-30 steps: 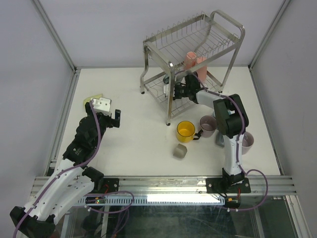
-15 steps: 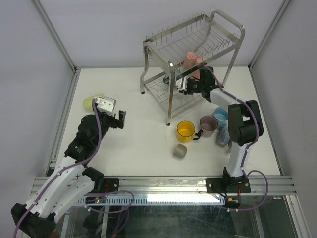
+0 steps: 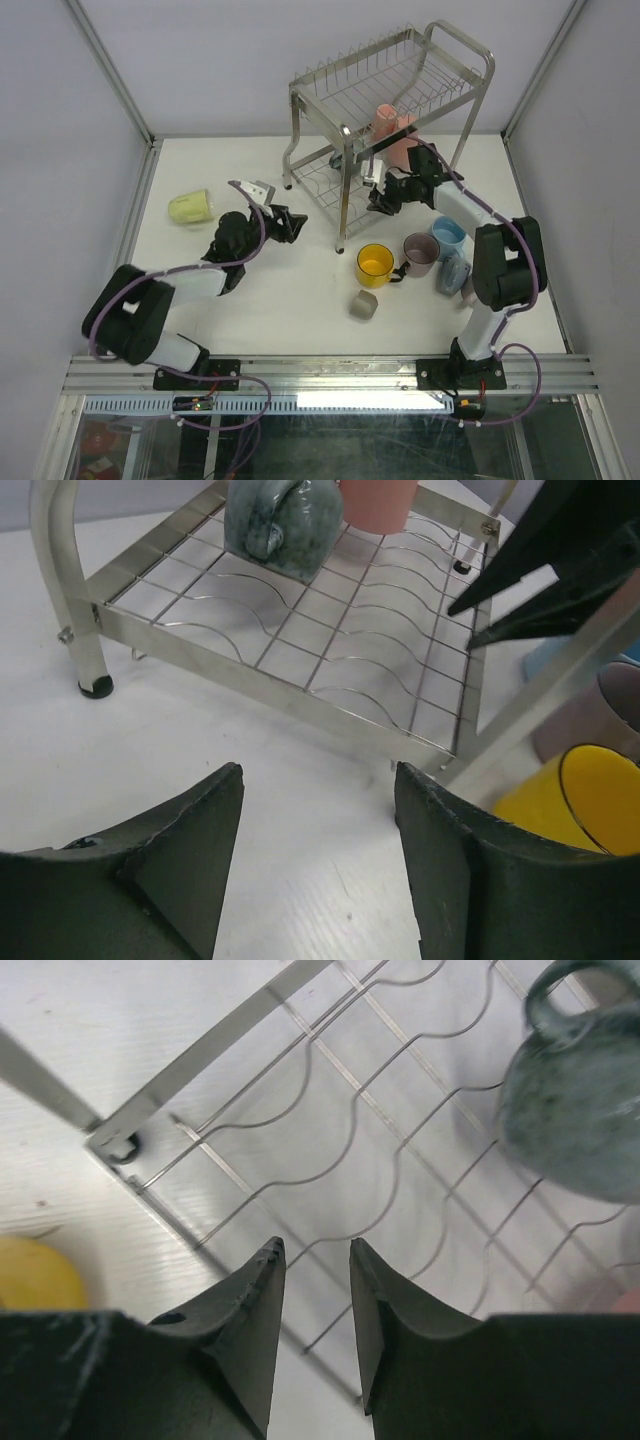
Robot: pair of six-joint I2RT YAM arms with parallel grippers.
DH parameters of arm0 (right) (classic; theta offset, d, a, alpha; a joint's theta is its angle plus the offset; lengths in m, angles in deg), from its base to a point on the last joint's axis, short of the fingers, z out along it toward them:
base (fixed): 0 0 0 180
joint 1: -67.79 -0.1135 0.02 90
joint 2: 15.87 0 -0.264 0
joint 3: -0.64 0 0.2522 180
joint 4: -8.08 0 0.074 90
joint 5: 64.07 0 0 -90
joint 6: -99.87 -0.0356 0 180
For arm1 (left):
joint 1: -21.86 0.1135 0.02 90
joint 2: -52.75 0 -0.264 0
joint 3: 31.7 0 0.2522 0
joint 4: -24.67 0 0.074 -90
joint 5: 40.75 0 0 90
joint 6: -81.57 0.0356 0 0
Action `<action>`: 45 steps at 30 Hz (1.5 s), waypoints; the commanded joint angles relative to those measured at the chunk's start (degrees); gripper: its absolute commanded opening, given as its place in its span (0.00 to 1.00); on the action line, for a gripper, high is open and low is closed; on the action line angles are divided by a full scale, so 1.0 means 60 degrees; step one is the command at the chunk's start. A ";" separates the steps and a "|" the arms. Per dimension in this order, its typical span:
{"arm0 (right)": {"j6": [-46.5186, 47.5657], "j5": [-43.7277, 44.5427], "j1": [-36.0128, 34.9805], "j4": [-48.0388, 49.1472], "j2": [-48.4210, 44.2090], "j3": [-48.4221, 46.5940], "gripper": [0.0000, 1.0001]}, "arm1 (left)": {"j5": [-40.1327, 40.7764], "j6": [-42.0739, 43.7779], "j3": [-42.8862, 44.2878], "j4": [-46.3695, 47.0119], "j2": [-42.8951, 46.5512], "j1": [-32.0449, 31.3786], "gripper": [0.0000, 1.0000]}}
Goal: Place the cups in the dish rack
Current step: Adjust the cup in the dish rack.
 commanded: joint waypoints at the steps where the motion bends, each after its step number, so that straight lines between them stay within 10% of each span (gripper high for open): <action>1: -0.0716 -0.0639 0.0147 -0.0472 -0.1299 0.0353 0.35 | -0.0012 0.0652 0.0957 0.4366 -0.2078 -0.0065 0.59; 20: -0.1845 -0.1225 0.0326 -0.0080 -0.2123 0.1564 0.37 | -0.1990 0.3324 0.5927 0.3599 -0.6801 0.0035 0.59; 45: -0.2955 -0.0927 0.0371 0.0687 -0.1573 0.1640 0.37 | -0.0462 0.3876 0.8901 0.2995 -0.9048 -0.0330 0.49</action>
